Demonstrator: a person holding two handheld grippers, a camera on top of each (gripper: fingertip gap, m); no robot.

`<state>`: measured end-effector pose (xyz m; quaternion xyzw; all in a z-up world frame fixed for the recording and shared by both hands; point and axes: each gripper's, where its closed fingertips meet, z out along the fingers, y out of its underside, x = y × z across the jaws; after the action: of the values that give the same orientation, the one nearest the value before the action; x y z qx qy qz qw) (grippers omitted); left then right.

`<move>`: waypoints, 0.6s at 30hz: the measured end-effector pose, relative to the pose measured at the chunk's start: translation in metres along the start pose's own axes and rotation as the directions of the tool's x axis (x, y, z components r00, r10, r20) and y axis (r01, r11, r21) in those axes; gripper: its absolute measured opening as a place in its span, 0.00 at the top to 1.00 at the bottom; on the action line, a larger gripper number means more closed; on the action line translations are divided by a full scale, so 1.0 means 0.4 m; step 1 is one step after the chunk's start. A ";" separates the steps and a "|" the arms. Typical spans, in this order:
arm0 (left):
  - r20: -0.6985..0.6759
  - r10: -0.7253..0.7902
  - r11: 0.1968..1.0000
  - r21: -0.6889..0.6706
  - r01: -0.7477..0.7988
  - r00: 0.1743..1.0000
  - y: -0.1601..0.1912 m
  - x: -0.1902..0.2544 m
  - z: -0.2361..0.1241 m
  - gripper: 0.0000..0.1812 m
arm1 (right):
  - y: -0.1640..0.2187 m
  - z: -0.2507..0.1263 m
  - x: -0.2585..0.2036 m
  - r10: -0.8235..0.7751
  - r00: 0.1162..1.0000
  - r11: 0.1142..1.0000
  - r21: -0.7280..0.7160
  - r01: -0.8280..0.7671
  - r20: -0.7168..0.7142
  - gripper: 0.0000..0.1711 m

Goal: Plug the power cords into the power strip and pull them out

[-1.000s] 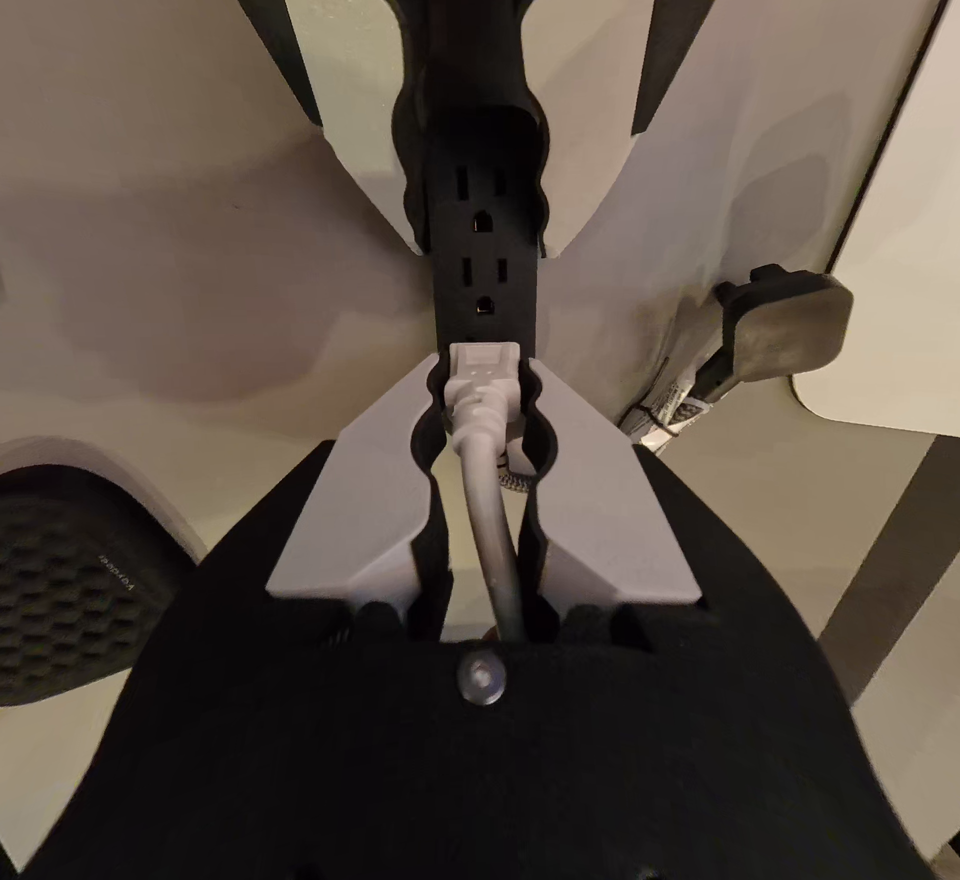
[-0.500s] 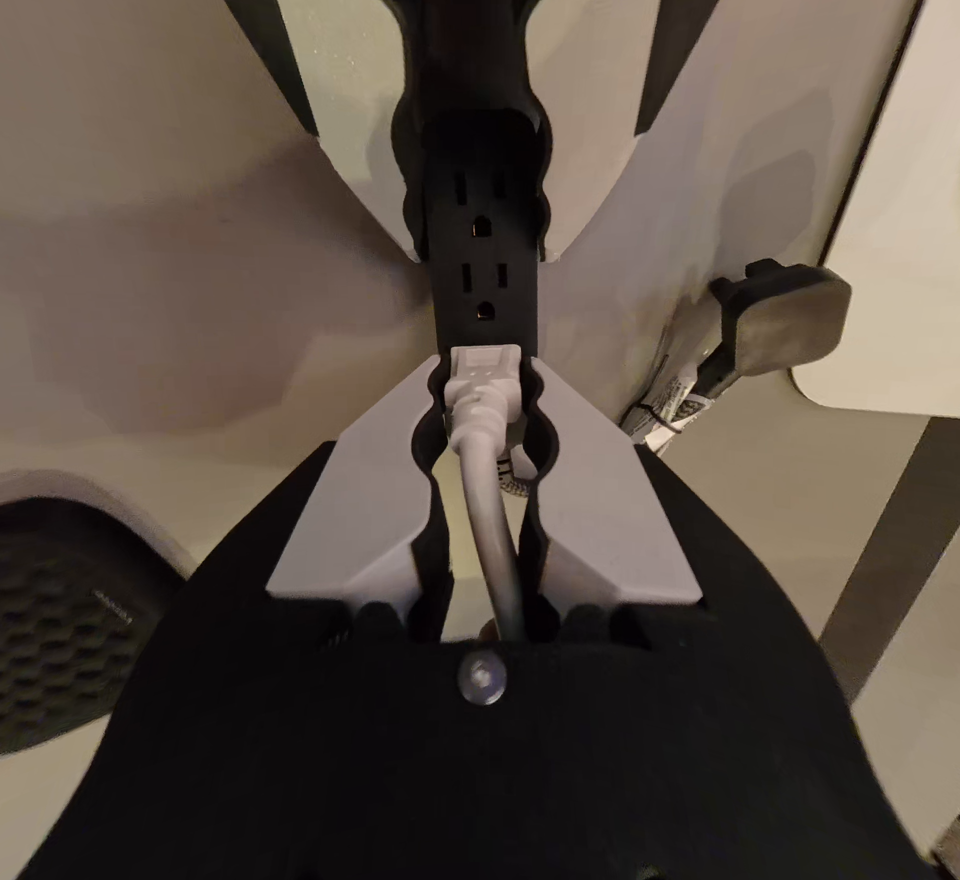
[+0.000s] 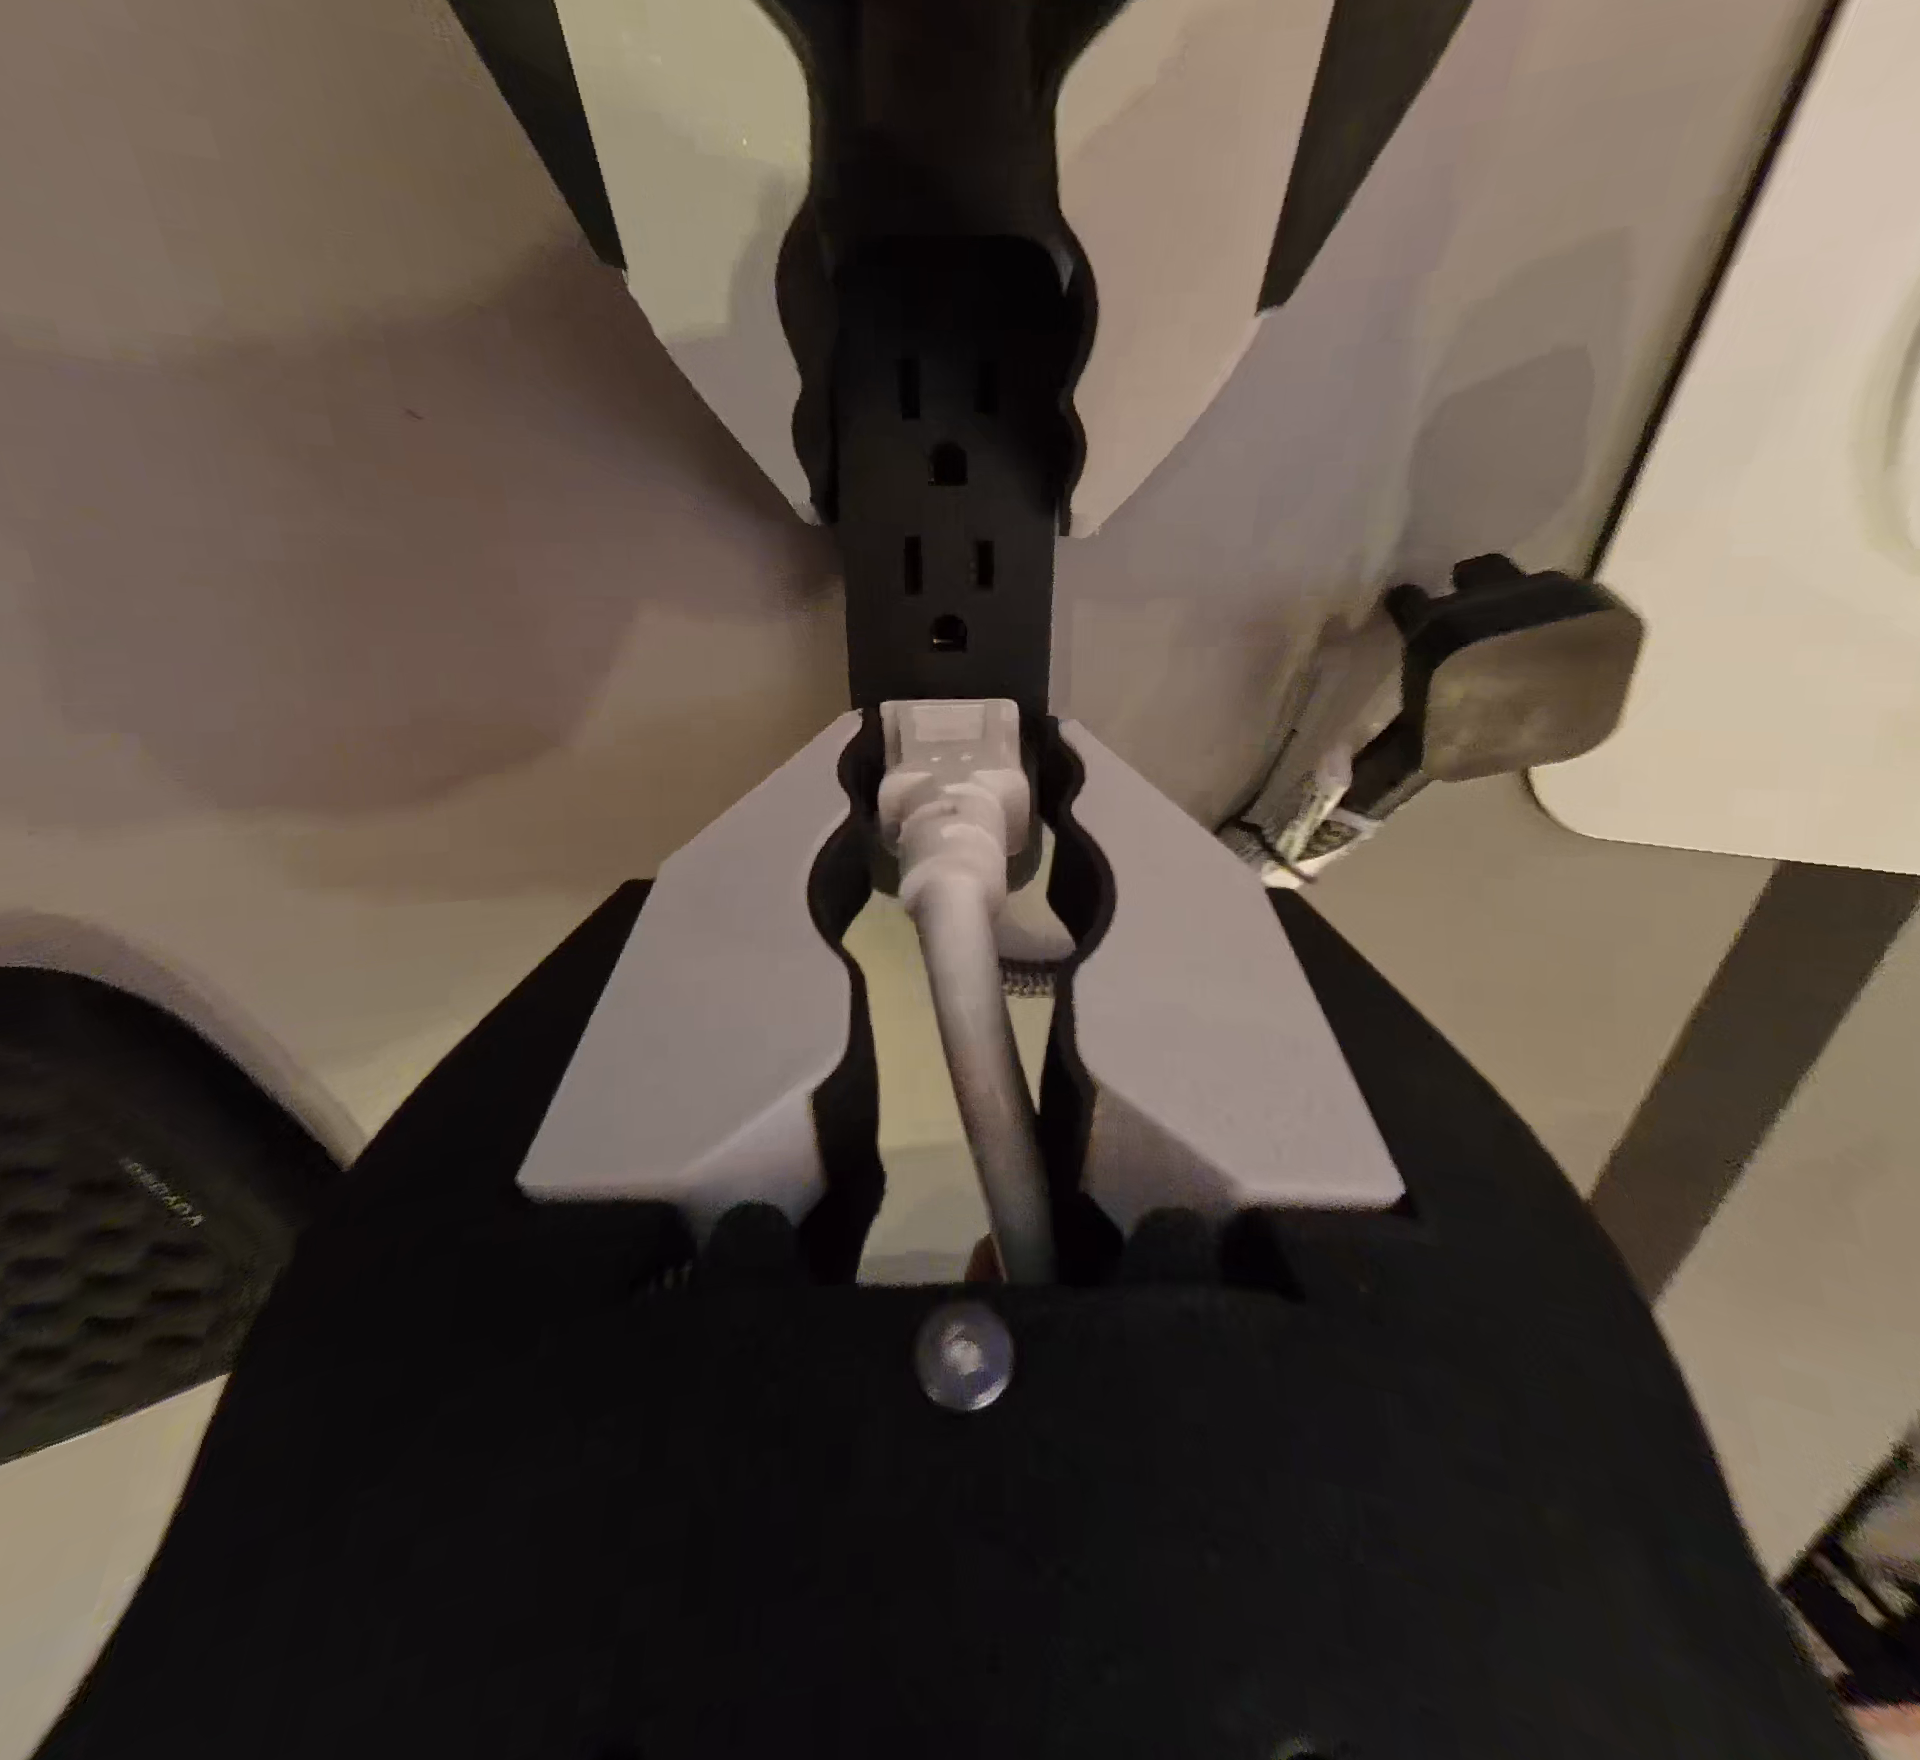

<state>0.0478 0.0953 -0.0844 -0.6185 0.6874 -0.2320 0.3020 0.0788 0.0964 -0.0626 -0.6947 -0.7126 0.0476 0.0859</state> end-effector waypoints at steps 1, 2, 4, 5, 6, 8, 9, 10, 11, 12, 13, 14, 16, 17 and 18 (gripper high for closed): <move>-0.005 -0.002 1.000 -0.001 0.002 1.000 0.001 0.000 0.000 0.75 | -0.007 -0.004 0.000 -0.006 1.000 1.000 0.004 0.006 -0.007 0.84; -0.006 0.001 1.000 0.000 -0.001 1.000 0.000 0.000 0.000 0.75 | -0.016 -0.009 -0.002 -0.009 1.000 1.000 0.020 0.009 -0.004 0.85; -0.009 0.002 1.000 -0.001 -0.002 1.000 0.000 0.000 0.001 0.75 | -0.028 -0.029 -0.002 -0.004 1.000 0.999 0.053 0.004 0.009 0.87; -0.010 0.004 1.000 0.000 -0.004 1.000 0.000 0.000 0.001 0.75 | -0.030 -0.037 -0.003 0.000 1.000 0.998 0.056 -0.002 0.024 0.88; -0.011 0.005 1.000 0.001 -0.005 1.000 -0.001 0.000 0.001 0.75 | -0.026 -0.039 -0.005 -0.010 1.000 0.999 0.039 0.009 0.027 0.87; -0.012 0.004 1.000 0.000 -0.004 1.000 -0.001 0.000 0.002 0.75 | -0.019 -0.045 -0.004 -0.041 0.999 0.999 0.007 0.041 0.026 0.86; -0.012 0.005 1.000 0.000 -0.005 1.000 -0.001 0.000 0.002 0.75 | -0.013 -0.046 -0.006 -0.044 0.998 0.999 -0.001 0.044 0.035 0.86; -0.012 0.005 1.000 0.000 -0.005 1.000 -0.001 -0.001 0.002 0.75 | -0.006 -0.047 -0.005 -0.035 0.999 0.999 -0.013 0.036 0.038 0.86; -0.012 0.005 1.000 0.000 -0.005 1.000 -0.001 0.000 0.002 0.75 | -0.007 -0.048 -0.003 -0.032 0.999 0.999 -0.004 0.032 0.034 0.87; -0.012 0.006 1.000 0.001 -0.006 1.000 -0.001 -0.001 0.001 0.75 | -0.007 -0.047 -0.003 -0.028 0.999 1.000 0.002 0.028 0.031 0.87; -0.011 0.007 1.000 0.001 -0.007 1.000 -0.001 -0.001 0.002 0.75 | -0.006 -0.048 -0.003 -0.019 0.999 1.000 0.000 0.019 0.032 0.87; -0.010 0.009 1.000 0.002 -0.009 1.000 -0.002 -0.001 0.002 0.75 | -0.005 -0.048 -0.004 -0.018 0.999 1.000 -0.006 0.018 0.032 0.87; -0.011 0.008 1.000 0.001 -0.008 1.000 -0.002 -0.001 0.002 0.75 | -0.004 -0.048 -0.003 -0.023 0.999 1.000 -0.002 0.023 0.029 0.87; -0.010 0.007 1.000 0.001 -0.007 1.000 -0.002 -0.001 0.002 0.75 | -0.005 -0.047 -0.003 -0.011 1.000 1.000 0.006 0.011 0.028 0.87; -0.007 0.010 1.000 0.003 -0.010 1.000 -0.002 -0.001 0.002 0.75 | -0.004 -0.047 -0.005 -0.016 1.000 1.000 0.010 0.016 0.017 0.87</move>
<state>0.0489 0.0957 -0.0842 -0.6138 0.6911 -0.2339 0.3016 0.0807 0.0934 -0.0437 -0.6882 -0.7185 0.0563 0.0835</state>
